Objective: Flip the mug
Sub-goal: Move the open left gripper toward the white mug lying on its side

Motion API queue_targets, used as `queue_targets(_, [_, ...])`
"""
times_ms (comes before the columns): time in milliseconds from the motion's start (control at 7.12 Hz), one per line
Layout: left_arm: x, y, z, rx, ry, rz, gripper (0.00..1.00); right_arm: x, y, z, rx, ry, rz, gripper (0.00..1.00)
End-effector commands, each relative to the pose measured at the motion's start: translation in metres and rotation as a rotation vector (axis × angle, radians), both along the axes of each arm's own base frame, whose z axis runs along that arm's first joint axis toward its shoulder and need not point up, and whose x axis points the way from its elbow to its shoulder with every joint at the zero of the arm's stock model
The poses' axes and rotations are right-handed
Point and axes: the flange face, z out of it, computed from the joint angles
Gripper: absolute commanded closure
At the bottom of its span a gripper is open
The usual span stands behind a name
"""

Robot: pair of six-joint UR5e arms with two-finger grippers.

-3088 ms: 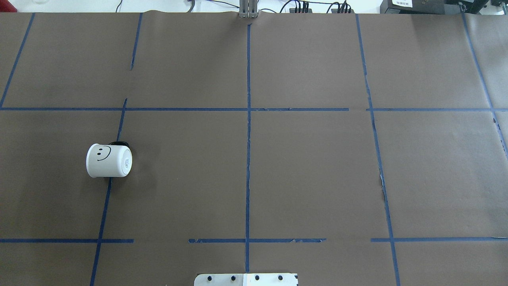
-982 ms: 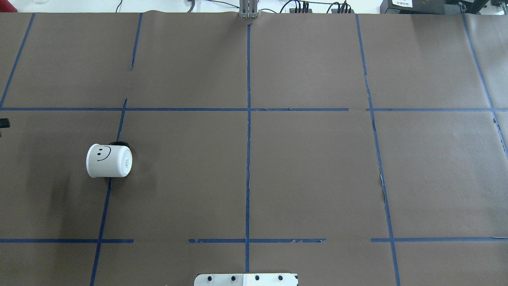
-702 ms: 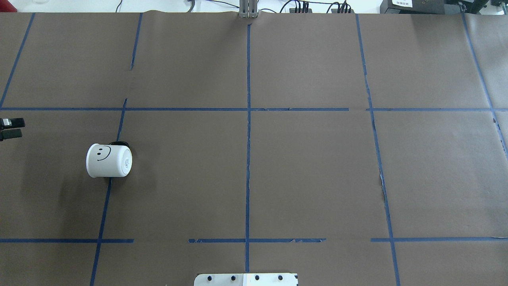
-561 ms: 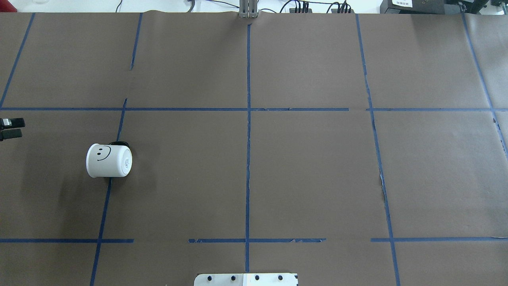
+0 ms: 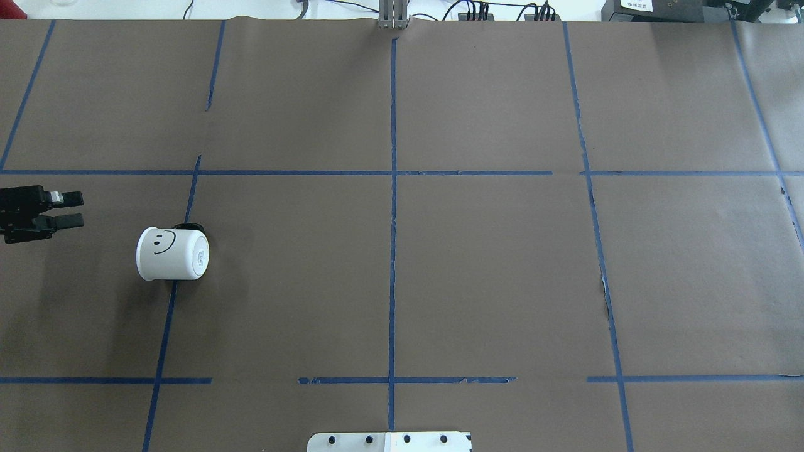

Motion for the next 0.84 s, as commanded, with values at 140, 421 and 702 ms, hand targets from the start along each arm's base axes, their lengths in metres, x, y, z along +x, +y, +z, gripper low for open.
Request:
queue_targets(140, [0.031,0.006,-0.008,-0.055,0.039,0.074,0.1,0.0,0.0,0.0,-0.001,0.0,0.001,0.0])
queue_targets(421, [0.051,-0.001,-0.015,-0.045,0.045,0.094,0.11,0.0,0.0,0.0,0.0,0.0,0.0,0.0])
queue_targets(702, [0.063,-0.002,-0.023,-0.031,0.055,0.109,0.13,0.0,0.0,0.0,0.0,0.0,0.0,0.0])
